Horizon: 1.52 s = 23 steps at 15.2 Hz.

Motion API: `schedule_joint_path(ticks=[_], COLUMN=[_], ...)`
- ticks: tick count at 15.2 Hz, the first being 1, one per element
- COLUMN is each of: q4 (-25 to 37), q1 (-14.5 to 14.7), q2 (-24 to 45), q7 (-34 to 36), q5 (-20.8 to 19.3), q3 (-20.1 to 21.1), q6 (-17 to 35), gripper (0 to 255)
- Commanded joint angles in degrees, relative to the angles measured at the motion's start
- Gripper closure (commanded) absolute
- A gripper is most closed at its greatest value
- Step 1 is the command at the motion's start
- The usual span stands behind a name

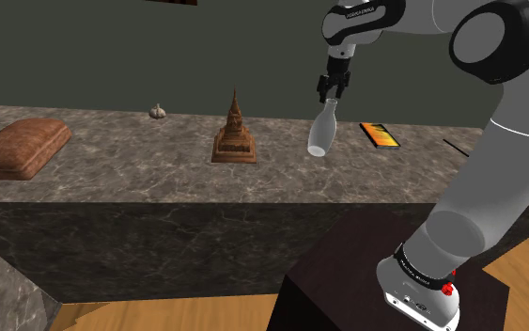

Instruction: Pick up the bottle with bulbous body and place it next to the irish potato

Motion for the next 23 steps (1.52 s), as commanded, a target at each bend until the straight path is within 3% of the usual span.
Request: schedule_joint_path(ticks=[1,5,12,13,23], q4=[-0.83,-3.08,-3.05,-3.05,-2.53], q1=[-0.10,-0.15,-0.15,-0.15,-0.14], q2=[0.51,0.94,0.95,0.95,0.75], q7=[-0.16,-0.24,-0.24,-0.24,-0.23], q5=[0.17,0.29,0.29,0.29,0.23], q3=[-0.02,-0.02,-0.02,-0.02,-0.03], q6=[1.37,4.03,4.01,4.01,3.30], gripper=[0,0,0,255,255])
